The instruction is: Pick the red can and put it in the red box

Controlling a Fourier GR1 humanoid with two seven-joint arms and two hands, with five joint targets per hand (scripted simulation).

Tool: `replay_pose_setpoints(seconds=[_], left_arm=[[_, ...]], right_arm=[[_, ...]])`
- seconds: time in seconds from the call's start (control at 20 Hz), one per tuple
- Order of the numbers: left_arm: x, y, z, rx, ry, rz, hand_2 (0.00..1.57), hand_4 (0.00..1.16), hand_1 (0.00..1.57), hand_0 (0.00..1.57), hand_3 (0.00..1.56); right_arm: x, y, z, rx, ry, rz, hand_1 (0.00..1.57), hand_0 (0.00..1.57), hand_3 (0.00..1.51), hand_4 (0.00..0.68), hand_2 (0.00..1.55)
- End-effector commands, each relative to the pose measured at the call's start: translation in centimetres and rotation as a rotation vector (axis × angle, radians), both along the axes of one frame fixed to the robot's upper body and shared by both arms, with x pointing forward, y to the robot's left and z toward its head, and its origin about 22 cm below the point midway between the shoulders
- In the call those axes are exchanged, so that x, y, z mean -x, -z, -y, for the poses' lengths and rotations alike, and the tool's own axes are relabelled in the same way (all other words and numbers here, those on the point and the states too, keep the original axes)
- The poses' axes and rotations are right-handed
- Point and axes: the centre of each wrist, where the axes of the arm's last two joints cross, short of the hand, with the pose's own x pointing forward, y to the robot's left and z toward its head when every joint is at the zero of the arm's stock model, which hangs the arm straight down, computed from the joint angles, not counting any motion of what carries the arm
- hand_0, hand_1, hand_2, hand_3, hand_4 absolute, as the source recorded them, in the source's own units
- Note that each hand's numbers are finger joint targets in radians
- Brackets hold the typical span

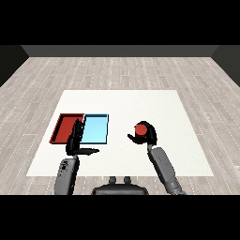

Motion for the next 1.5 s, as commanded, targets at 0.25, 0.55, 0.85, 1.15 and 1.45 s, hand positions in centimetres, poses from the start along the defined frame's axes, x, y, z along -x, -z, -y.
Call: replay_pose_setpoints(seconds=[0.25,0.55,0.85,1.15,1.45], left_arm=[[0.1,-2.7,3.5,0.046,0.196,-0.046,0.0,0.0,0.0,0.0,0.0],[0.0,-2.8,5.5,0.05,0.217,-0.057,0.0,0.0,0.0,0.0,0.0],[-0.1,-3.7,7.6,-0.005,0.282,-0.088,0.0,0.0,0.0,0.0,0.0],[-2.9,-3.9,9.6,0.037,0.348,-0.121,0.0,0.0,0.0,0.0,0.0],[-2.3,-2.8,14.0,0.006,0.354,-0.191,0.0,0.0,0.0,0.0,0.0]], right_arm=[[0.8,-5.3,-0.1,-0.017,0.026,0.153,1.53,1.53,1.4,0.601,1.46],[-1.5,-5.6,-4.8,-0.028,0.042,0.193,1.56,1.56,1.41,0.611,1.46],[-0.6,-9.2,-4.8,-0.054,-0.007,0.288,1.57,1.57,1.4,0.636,1.46],[-0.4,-7.7,-3.6,-0.059,-0.017,0.301,1.57,1.57,1.42,0.655,1.48],[0.2,-9.5,-7.0,-0.054,-0.017,0.337,1.57,1.57,1.42,0.647,1.48]])
